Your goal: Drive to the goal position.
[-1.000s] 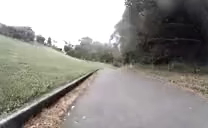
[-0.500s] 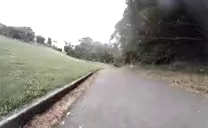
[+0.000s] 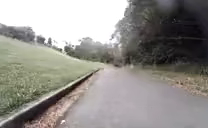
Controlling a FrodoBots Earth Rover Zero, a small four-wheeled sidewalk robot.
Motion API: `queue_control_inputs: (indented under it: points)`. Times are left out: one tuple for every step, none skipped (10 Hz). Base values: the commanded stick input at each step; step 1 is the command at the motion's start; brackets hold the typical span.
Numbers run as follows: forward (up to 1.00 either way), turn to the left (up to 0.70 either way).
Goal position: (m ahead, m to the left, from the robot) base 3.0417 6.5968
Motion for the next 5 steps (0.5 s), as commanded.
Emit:
queue_control_inputs:
  points:
    - [0.50,0.00]
    - [0.50,0.00]
    - [0.50,0.00]
    - [0.50,0.00]
    - [0.50,0.00]
